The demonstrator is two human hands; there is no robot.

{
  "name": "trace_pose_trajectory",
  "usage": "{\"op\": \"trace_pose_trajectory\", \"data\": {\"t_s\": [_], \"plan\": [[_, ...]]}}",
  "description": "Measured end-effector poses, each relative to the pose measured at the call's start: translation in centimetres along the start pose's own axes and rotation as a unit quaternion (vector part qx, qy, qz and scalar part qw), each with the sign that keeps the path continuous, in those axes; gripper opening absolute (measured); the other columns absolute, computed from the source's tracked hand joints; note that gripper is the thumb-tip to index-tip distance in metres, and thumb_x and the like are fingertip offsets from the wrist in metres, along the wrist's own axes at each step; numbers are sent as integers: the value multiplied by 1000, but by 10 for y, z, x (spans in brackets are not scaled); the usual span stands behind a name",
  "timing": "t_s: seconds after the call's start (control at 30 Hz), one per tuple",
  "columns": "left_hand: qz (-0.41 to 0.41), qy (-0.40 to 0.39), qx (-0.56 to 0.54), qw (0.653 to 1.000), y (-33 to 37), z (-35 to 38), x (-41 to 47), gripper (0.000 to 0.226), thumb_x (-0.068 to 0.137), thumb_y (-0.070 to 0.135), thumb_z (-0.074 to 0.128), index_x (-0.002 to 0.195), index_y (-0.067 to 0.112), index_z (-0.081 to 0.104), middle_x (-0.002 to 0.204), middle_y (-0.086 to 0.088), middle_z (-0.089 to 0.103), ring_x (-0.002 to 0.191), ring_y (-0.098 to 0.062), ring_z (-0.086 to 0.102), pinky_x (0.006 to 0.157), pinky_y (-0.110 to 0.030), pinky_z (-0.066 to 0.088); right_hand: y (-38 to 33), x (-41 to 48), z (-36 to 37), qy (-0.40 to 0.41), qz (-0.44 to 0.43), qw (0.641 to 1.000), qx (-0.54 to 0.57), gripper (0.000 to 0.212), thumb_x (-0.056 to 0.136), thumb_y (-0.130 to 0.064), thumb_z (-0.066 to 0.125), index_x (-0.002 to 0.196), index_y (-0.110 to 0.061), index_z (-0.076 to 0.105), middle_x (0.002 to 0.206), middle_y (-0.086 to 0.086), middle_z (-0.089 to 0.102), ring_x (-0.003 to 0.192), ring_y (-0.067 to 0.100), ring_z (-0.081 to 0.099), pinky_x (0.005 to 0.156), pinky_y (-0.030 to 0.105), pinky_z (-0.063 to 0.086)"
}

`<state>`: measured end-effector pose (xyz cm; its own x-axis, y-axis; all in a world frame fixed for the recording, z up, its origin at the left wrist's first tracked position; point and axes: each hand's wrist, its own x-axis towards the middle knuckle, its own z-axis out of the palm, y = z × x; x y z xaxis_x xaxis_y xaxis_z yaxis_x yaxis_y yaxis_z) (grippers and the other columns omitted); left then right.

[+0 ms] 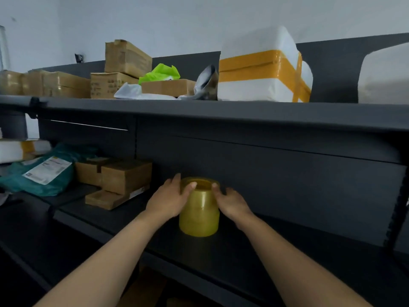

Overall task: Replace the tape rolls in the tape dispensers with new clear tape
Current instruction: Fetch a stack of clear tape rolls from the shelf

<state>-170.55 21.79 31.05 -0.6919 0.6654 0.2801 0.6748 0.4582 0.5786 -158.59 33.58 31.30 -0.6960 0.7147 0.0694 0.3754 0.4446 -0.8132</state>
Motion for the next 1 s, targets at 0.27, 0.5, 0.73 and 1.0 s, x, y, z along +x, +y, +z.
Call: {"op": "trace_pose_trajectory", "data": {"t_s": [0.27,0.5,0.73,1.0], "plan": [[-177,-144,-338,913,-6,10,44,73,90,62,44,150,29,18,152,-10,30,136,-36,33,104,-57,39,5,29,-2,-106,138,972,155,73,89,-65,45,149,-25,30,150,16,38,131,35,43,104,51,42],[-129,-146,-409,892,-14,18,46,61,93,44,53,145,23,30,143,-7,43,128,-30,42,103,-54,40,5,29,2,-76,106,962,240,26,94,-45,46,112,-26,49,98,2,57,94,21,58,77,37,52],[57,-130,-463,875,-37,36,18,66,87,22,63,142,40,31,142,7,46,132,-12,41,117,-42,26,20,11,20,-8,32,968,250,64,80,-36,59,139,-24,39,131,3,54,119,22,51,108,44,39],[107,-159,-380,905,-52,44,-16,122,50,61,71,151,36,6,156,21,-3,140,-3,13,112,-29,27,34,-32,41,2,-36,980,194,114,59,-53,75,153,-33,12,149,-5,28,129,17,42,99,29,41]]}}
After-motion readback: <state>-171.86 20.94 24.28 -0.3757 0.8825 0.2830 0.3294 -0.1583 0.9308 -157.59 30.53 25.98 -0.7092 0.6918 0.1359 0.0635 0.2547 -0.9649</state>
